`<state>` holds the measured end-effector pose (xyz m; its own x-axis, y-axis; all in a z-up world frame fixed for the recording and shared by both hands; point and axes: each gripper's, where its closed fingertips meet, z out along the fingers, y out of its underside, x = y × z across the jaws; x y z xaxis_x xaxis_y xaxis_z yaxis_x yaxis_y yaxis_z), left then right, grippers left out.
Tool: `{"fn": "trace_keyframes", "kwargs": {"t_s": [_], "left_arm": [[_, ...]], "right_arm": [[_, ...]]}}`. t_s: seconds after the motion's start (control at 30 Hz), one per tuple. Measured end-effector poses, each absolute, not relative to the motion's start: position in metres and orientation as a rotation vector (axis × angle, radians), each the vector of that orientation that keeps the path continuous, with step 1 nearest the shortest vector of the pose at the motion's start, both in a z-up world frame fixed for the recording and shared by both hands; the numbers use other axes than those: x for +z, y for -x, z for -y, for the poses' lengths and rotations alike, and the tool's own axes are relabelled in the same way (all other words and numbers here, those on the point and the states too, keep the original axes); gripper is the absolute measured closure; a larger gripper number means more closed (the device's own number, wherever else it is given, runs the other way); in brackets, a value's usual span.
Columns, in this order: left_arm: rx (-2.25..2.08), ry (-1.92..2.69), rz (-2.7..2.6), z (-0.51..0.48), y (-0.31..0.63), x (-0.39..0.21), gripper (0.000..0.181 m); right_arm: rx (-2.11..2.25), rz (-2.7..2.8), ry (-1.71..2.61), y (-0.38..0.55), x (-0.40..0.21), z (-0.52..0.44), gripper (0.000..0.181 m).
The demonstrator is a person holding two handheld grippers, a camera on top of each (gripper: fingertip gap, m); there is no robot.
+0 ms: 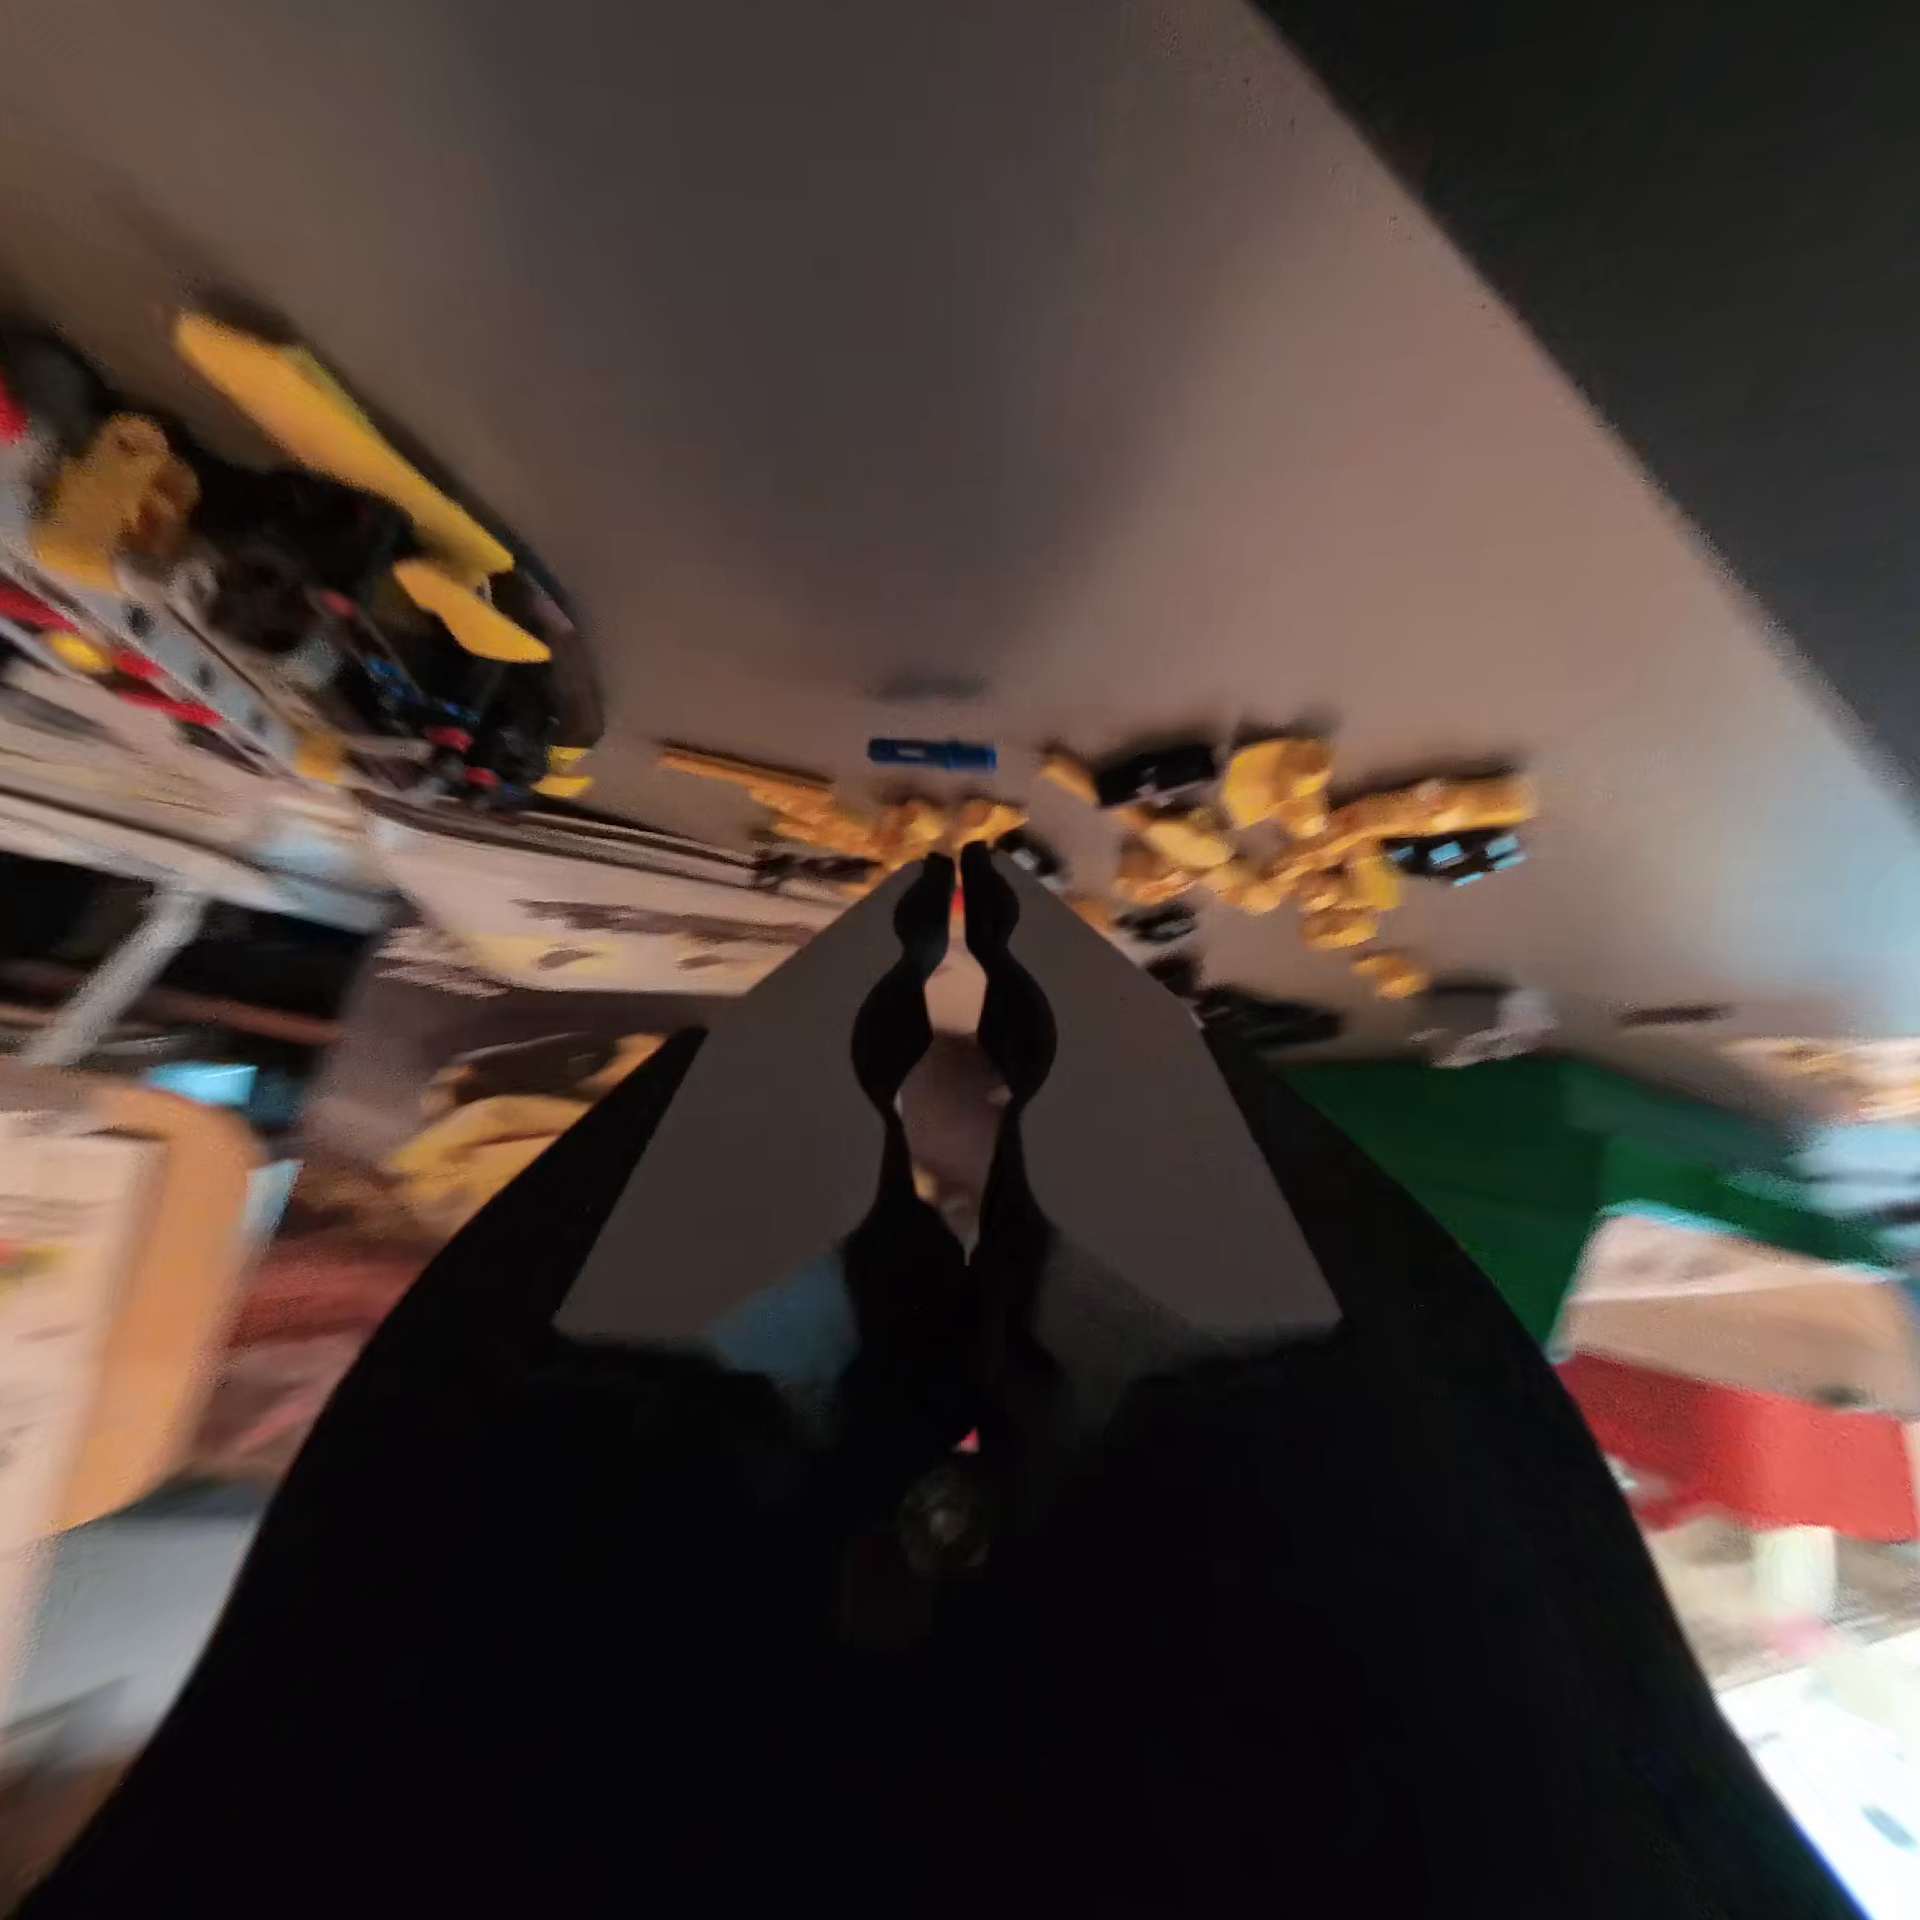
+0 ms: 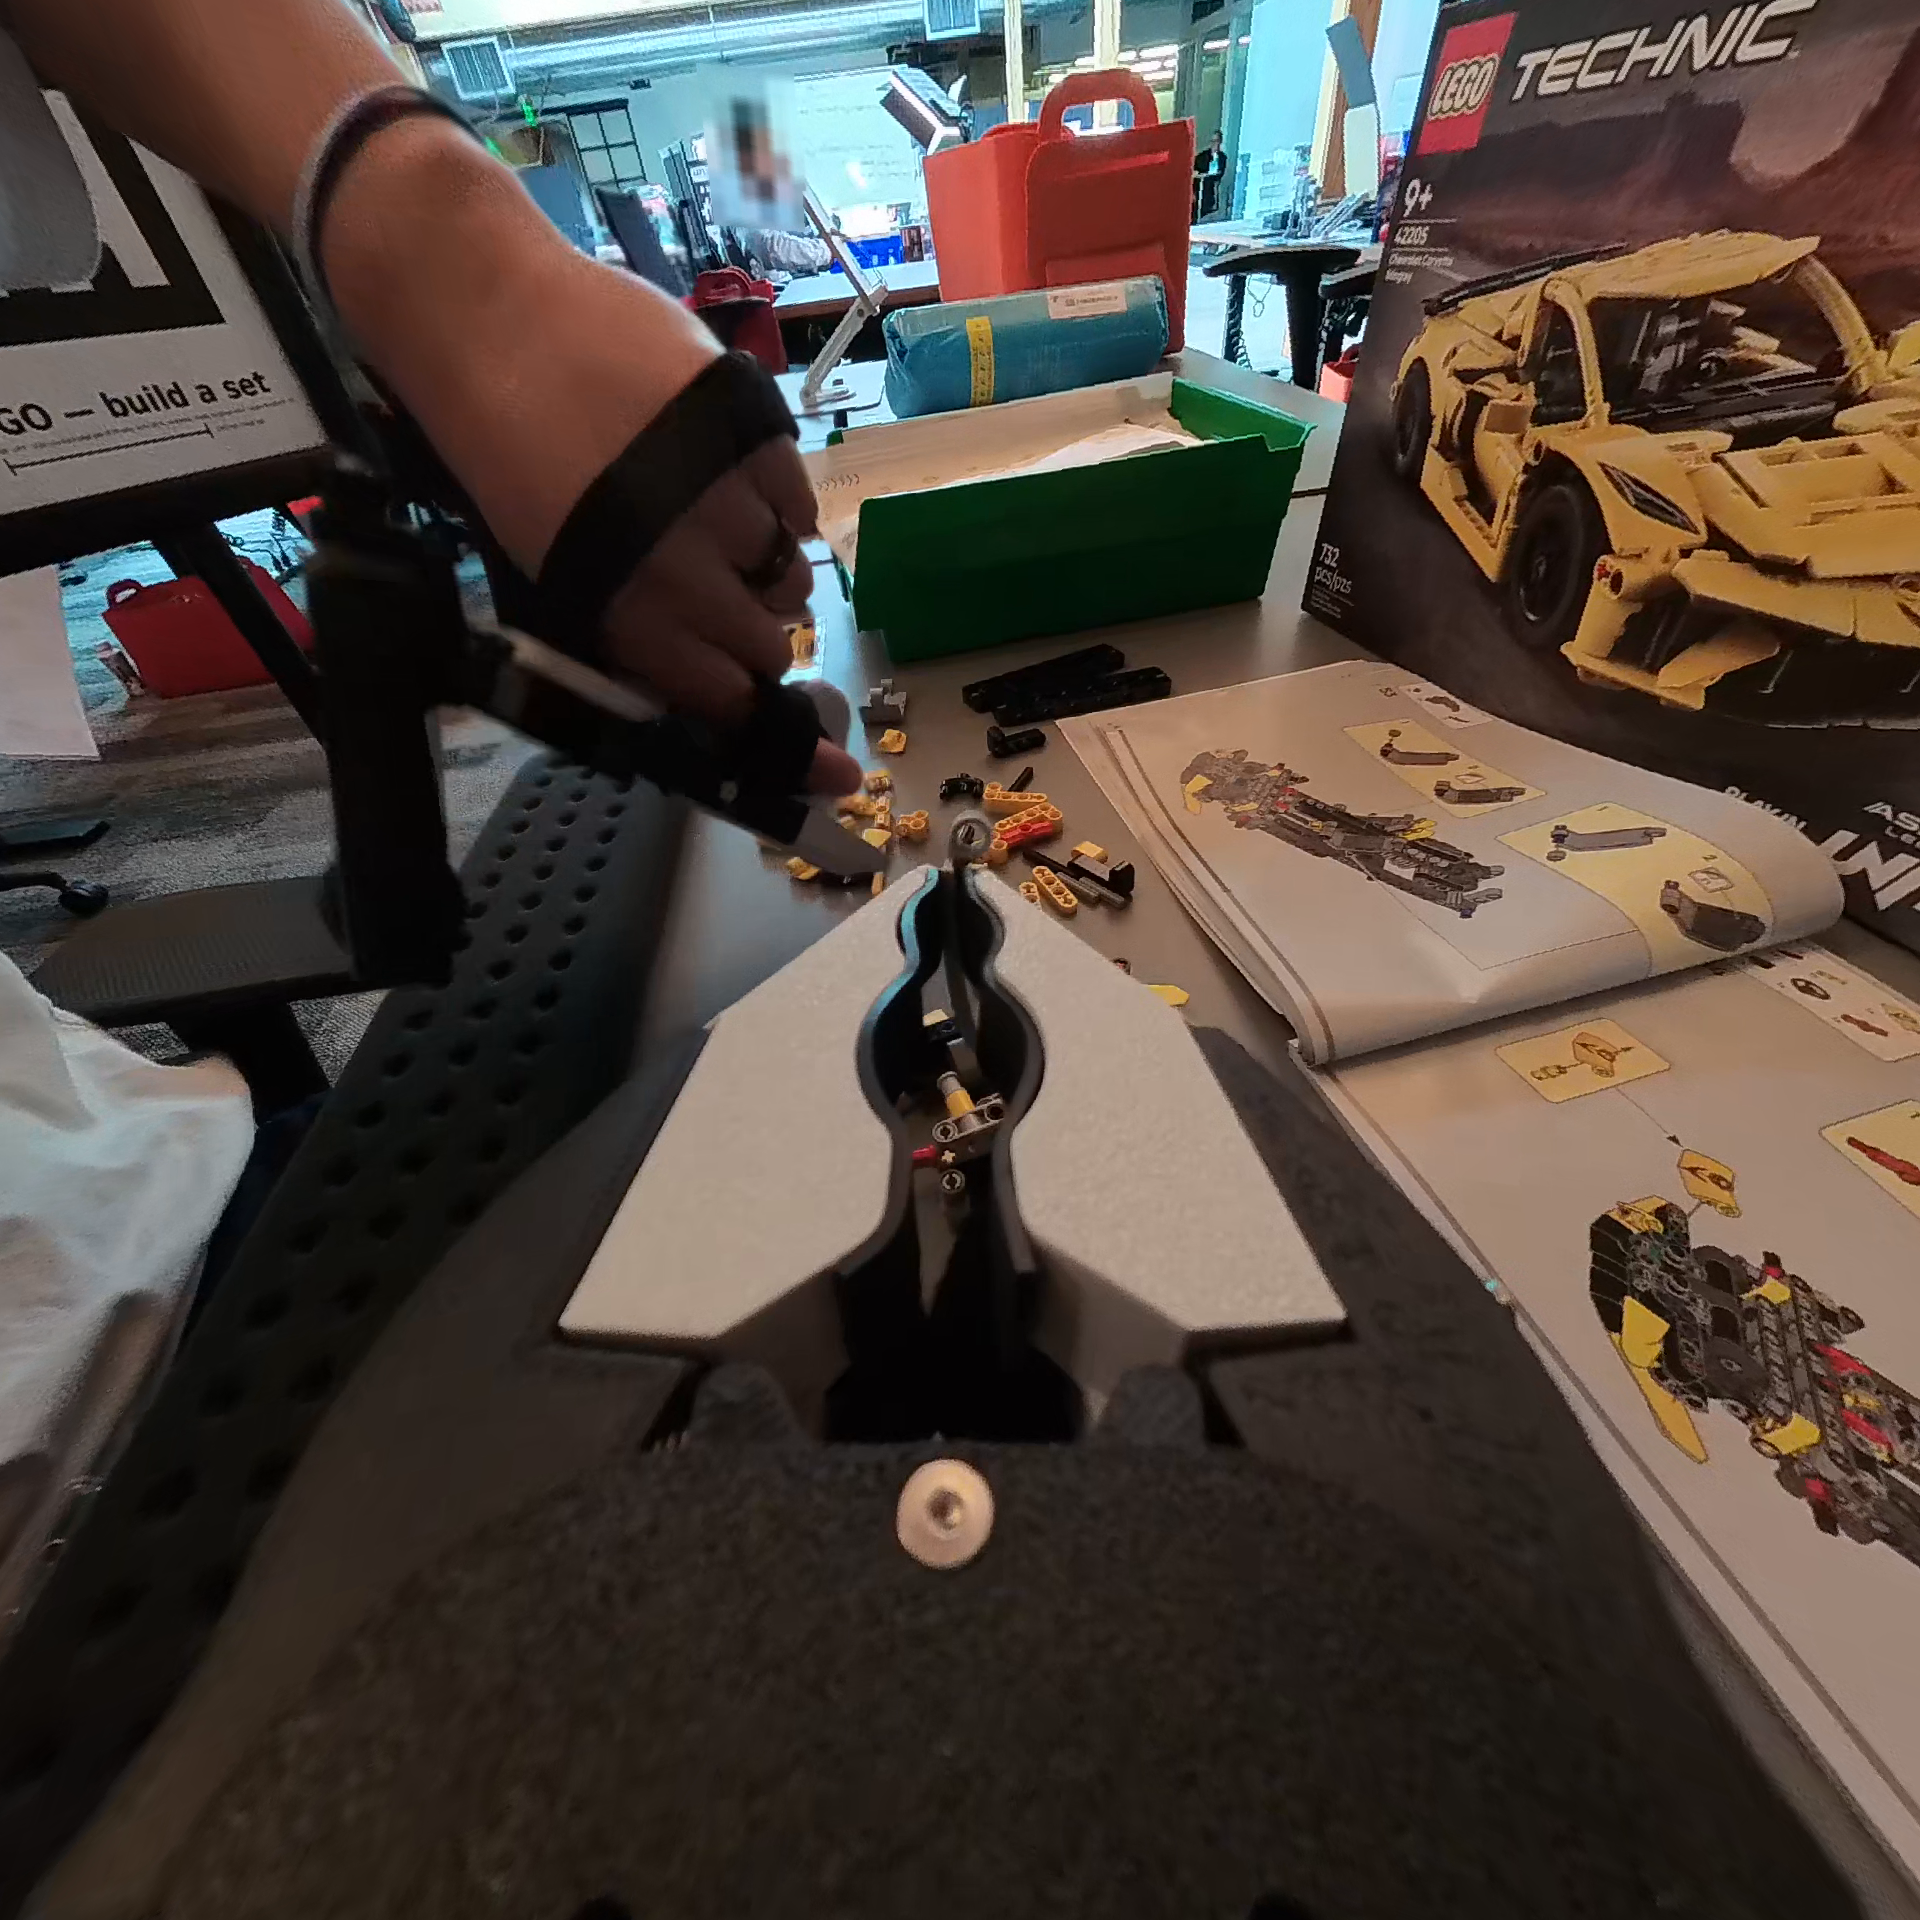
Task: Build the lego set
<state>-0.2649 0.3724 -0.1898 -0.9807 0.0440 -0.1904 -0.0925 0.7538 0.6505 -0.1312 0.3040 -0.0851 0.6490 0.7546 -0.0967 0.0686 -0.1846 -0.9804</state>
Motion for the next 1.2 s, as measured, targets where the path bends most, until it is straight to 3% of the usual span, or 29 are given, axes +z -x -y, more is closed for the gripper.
{"fn": "trace_keyframes", "kwargs": {"t_s": [0.13, 0.3, 0.43, 0.7, 1.2], "left_arm": [[0.598, 0.635, -2.888, -0.352, 0.283, -0.189, 0.181], [0.155, 1.261, -2.691, -0.347, 0.286, -0.179, 0.18], [-0.417, 1.914, -2.269, -0.319, 0.276, -0.19, 0.16], [-0.49, 1.876, -1.71, -0.351, 0.265, -0.2, 0.166], [-0.395, 1.787, -1.843, -0.353, 0.262, -0.205, 0.178]], "right_arm": [[0.71, 0.686, 1.67, 0.132, -0.087, -0.304, 0.181], [0.706, 0.678, 1.674, 0.131, -0.088, -0.305, 0.181], [0.708, 0.673, 1.679, 0.13, -0.088, -0.306, 0.181], [0.721, 0.682, 1.688, 0.134, -0.091, -0.305, 0.181], [0.729, 0.669, 1.687, 0.13, -0.09, -0.306, 0.181]]}}
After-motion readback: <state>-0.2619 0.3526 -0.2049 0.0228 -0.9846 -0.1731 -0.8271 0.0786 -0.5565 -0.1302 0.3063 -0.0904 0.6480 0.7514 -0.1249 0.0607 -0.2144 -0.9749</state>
